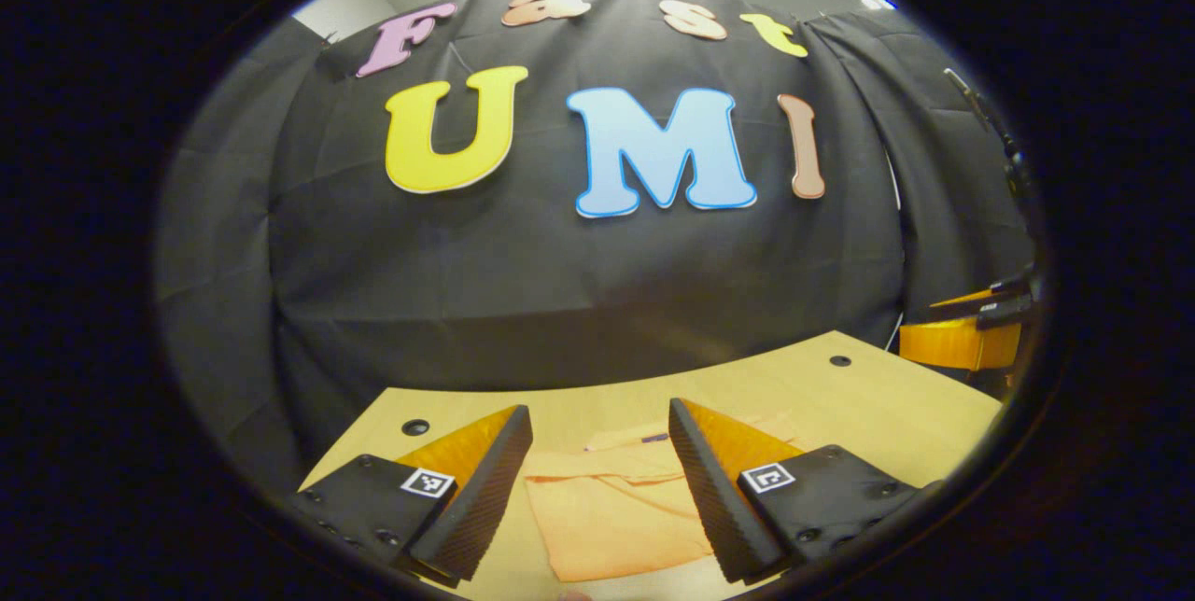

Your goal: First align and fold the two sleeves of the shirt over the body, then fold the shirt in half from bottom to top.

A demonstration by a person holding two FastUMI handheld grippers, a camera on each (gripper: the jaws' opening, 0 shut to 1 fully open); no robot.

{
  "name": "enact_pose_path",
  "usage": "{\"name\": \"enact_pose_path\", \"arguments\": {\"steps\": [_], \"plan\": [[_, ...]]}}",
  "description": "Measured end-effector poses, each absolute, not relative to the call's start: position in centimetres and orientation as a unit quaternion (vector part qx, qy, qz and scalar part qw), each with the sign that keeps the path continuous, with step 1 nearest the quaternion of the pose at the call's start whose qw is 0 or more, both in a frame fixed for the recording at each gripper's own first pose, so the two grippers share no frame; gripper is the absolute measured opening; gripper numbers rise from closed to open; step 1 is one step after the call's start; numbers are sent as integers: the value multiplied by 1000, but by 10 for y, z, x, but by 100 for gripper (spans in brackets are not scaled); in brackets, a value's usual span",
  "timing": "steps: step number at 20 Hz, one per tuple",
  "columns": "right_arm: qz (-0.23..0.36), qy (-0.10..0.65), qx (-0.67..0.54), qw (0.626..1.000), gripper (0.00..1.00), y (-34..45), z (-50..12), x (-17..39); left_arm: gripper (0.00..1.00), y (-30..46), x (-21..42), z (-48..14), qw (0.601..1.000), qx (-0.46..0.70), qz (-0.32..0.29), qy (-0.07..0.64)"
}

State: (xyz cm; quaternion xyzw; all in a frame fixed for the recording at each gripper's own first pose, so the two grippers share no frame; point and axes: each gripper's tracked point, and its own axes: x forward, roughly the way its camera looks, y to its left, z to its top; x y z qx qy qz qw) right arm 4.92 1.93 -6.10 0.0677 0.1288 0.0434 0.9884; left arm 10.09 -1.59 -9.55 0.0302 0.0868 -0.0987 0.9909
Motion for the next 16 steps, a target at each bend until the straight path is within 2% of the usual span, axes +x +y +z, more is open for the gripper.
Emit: {"name": "enact_pose_path", "arguments": {"steps": [6, 16], "plan": [[58, 91, 55, 993, 86, -1, -39, -6, 96, -38, 27, -48, 995, 31, -81, 42], [89, 64, 45, 993, 86, -16, -42, -83, 96, -51, -92, -20, 997, 55, -45, 18]]}}
